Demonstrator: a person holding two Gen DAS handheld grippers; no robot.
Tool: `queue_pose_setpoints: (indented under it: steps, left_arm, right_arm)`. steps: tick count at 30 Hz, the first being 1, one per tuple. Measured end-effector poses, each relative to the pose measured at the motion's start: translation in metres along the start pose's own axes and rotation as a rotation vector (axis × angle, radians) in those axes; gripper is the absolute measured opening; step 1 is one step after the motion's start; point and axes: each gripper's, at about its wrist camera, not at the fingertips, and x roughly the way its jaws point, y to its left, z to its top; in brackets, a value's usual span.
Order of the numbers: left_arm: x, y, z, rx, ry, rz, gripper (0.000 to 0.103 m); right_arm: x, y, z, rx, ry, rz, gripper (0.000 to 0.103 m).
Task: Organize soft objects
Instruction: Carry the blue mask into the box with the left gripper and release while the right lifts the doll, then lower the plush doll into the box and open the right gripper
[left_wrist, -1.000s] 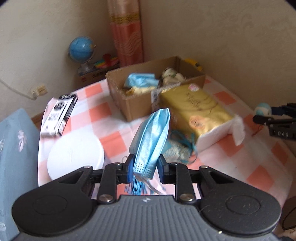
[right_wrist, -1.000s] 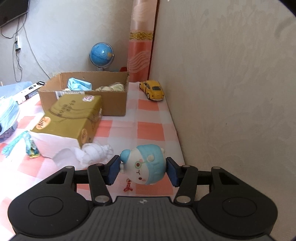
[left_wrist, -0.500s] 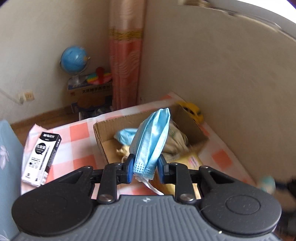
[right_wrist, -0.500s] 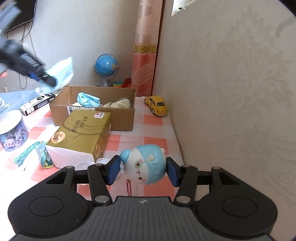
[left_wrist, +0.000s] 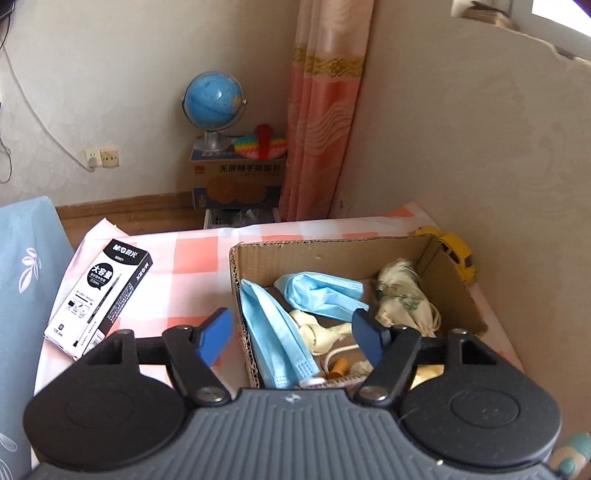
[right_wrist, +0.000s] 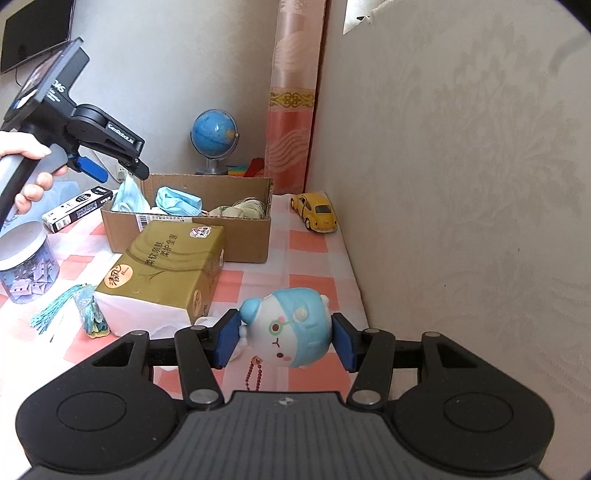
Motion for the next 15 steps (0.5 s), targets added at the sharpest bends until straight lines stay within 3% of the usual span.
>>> queue_pose_setpoints:
  steps: [3, 6, 15]
  left_arm:
    - [-0.023, -0.006, -0.007, 0.056, -0.050, -0.011, 0.094]
    - [-0.046, -0.012, -0.021, 0.127, -0.084, -0.031, 0.098]
    - [-0.088, -0.024, -0.085, 0.224, -0.074, -0.059, 0.099]
  right_arm:
    - [0.000, 0.000, 0.002, -0.003, 0.000, 0.008, 0.058]
    - [0.000, 0.002, 0.005, -0.010, -0.001, 0.018, 0.058]
    - [0.004, 0.011, 0.029, -0.030, -0.013, 0.061, 0.058]
